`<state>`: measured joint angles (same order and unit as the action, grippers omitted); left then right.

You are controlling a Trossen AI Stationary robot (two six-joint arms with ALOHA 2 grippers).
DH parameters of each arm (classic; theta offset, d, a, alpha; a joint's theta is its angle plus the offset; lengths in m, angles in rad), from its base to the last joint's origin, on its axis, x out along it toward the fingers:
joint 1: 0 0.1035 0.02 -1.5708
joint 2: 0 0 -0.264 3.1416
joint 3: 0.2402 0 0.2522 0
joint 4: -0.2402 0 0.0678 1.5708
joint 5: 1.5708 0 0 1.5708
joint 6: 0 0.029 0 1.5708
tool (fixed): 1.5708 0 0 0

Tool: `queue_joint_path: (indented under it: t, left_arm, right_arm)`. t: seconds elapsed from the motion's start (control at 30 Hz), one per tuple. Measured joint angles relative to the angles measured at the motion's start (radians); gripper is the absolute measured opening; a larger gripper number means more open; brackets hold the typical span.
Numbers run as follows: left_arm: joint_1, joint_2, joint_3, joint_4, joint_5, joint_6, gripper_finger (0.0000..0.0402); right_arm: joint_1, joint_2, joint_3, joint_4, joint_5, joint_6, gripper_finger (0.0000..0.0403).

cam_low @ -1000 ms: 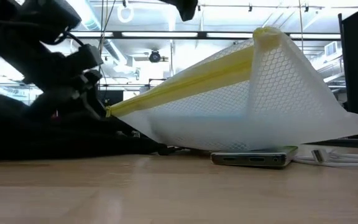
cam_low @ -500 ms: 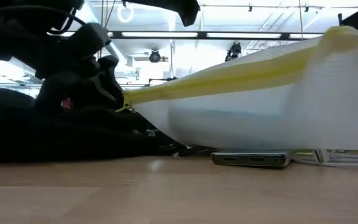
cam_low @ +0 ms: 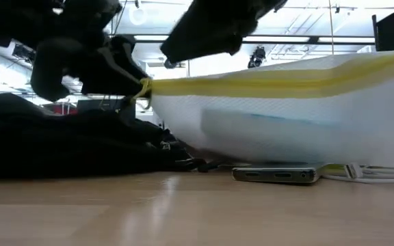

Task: Unpack backpack
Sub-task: Open the zip lock bag

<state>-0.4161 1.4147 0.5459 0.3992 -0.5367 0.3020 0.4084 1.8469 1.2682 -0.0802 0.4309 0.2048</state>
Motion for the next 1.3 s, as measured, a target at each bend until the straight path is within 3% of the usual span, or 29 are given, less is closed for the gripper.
queue_joint_path:
  t: [0.6,0.77,1.0,1.17,1.3]
  left_arm:
    - [-0.023,-0.001,0.027,0.007,0.000,0.008,0.0129]
    - [-0.040,-0.001,0.028,-0.058,-0.001,-0.011,0.0129]
    - [-0.101,-0.003,0.141,-0.288,0.058,-0.261,0.0129]
    - [-0.109,-0.003,0.238,-0.534,0.062,-0.535,0.0129]
    - [-0.109,0.000,0.226,-0.600,0.078,-0.627,0.0129]
  right_arm:
    - [-0.011,0.000,-0.087,0.085,-0.004,0.038,0.0110]
    - [-0.012,0.000,-0.087,0.086,-0.004,0.038,0.0112]
    - [-0.009,0.000,-0.087,0.086,-0.010,0.072,0.0121]
    - [-0.011,0.000,-0.087,0.122,-0.182,0.211,0.0126]
    - [-0.012,0.000,-0.087,0.139,-0.188,0.213,0.0129]
